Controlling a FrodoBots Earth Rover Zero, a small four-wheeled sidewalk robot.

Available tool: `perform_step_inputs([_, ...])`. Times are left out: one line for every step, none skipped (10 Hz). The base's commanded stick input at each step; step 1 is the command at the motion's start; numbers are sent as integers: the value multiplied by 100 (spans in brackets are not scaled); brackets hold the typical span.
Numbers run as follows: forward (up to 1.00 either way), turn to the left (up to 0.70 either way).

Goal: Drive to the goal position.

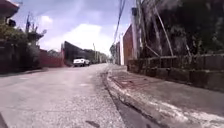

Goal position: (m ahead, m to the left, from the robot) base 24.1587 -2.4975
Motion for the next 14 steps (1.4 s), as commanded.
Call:
perform_step_inputs([0, 70])
perform_step_inputs([32, 54])
perform_step_inputs([69, 36])
perform_step_inputs([70, 35])
perform_step_inputs([70, 35])
perform_step_inputs([70, 8])
perform_step_inputs([70, 0])
perform_step_inputs([70, 0])
perform_step_inputs([70, 0])
perform_step_inputs([70, 0])
perform_step_inputs([70, 0])
perform_step_inputs([70, 0])
perform_step_inputs([70, 0])
perform_step_inputs([70, 0])
